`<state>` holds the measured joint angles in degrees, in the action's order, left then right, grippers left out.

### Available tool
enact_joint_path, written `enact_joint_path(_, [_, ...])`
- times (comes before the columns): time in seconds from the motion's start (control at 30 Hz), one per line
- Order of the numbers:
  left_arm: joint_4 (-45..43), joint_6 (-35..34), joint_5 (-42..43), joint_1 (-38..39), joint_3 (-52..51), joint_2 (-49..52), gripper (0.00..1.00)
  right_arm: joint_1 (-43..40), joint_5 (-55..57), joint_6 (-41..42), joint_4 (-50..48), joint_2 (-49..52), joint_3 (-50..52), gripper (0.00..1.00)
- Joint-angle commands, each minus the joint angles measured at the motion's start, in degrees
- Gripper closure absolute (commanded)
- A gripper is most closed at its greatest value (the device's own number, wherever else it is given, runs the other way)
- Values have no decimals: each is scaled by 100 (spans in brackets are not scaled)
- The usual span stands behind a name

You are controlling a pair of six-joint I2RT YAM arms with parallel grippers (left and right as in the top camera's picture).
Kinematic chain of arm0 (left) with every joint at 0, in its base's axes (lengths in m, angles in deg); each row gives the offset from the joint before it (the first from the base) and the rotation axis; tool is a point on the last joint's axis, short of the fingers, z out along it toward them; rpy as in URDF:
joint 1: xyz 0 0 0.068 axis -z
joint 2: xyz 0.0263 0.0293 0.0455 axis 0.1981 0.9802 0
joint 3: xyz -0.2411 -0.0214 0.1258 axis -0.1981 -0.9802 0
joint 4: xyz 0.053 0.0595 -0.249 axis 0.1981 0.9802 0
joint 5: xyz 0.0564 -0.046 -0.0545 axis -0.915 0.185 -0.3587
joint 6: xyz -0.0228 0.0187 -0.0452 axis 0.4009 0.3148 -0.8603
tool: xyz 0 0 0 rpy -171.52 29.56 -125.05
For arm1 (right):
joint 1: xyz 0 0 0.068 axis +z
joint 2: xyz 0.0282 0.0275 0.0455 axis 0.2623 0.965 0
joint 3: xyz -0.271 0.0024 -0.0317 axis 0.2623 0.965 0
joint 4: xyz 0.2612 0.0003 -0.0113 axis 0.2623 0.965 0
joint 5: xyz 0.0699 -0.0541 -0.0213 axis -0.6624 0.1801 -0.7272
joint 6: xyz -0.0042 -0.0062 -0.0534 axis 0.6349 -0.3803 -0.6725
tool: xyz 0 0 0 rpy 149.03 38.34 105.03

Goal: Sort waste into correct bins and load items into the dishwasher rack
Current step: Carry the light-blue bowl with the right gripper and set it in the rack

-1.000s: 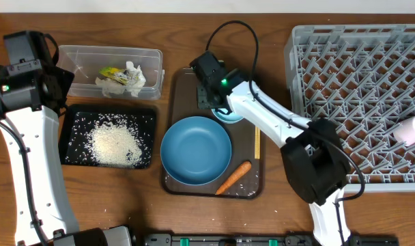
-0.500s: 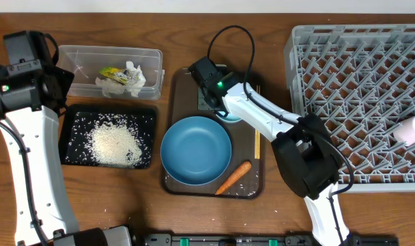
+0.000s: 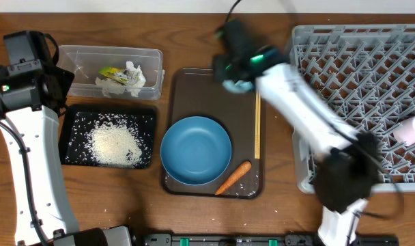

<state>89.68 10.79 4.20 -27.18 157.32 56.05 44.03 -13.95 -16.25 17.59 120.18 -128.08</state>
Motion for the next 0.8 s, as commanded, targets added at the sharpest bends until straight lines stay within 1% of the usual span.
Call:
enact_joint_path(0.0, [7,72,-138,-26,-24,20,1,-981,-1123,-979,17,-732,-208,99])
enact_joint_path(0.1, [7,72,-138,-26,-24,20,1,-2074,-2376,-1478,15,-874,-208,99])
enact_joint_path(0.27, [7,72,-138,-26,-24,20,1,-4048,-5217,-2651,-4,-719,-190,99])
enact_joint_path(0.4, [7,72,-138,-26,-24,20,1,-5261,-6704,-3099,-9,-391,-190,99])
enact_joint_path(0.57, [7,72,-140,-26,-24,20,1,-6210,-7541,-3252,-205,256,-190,99])
enact_joint_path(0.7, [7,72,-138,-26,-24,20,1,-6634,-8542,-3250,-734,831,-190,99])
enact_joint_path(0.77, [7,72,-138,-26,-24,20,1,-6771,-8690,-3141,-855,1113,-190,99])
